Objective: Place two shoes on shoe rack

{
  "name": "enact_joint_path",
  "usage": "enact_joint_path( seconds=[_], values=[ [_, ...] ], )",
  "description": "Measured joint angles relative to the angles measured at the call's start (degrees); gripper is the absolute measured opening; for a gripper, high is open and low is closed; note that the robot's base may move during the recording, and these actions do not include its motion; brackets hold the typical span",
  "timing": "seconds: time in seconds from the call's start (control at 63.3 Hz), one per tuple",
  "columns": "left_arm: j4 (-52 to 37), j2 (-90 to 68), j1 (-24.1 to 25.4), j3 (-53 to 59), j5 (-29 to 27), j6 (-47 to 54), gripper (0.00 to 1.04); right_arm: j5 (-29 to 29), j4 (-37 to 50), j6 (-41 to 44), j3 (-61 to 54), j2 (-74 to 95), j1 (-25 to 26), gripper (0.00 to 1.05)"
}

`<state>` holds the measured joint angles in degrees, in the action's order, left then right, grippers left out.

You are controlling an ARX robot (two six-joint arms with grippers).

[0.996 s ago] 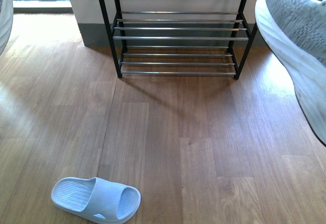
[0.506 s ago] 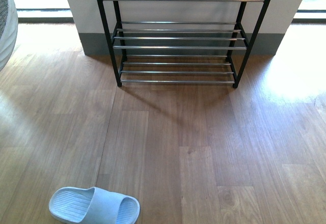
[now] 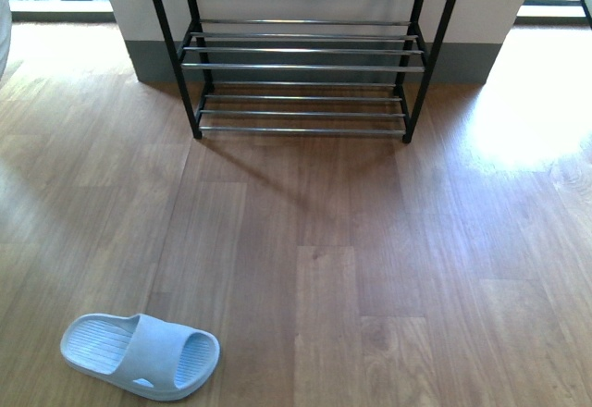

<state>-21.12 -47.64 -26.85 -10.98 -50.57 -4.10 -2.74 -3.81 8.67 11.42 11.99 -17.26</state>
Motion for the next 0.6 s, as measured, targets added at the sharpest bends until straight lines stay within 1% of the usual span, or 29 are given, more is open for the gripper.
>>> enact_joint_path(
  seconds=[0.601],
  values=[
    [0.00, 0.02, -0.11, 0.00, 0.46, 0.02, 0.02, -0.79, 0.00, -0.04, 0.00, -0.02, 0.02, 0.01]
  ],
)
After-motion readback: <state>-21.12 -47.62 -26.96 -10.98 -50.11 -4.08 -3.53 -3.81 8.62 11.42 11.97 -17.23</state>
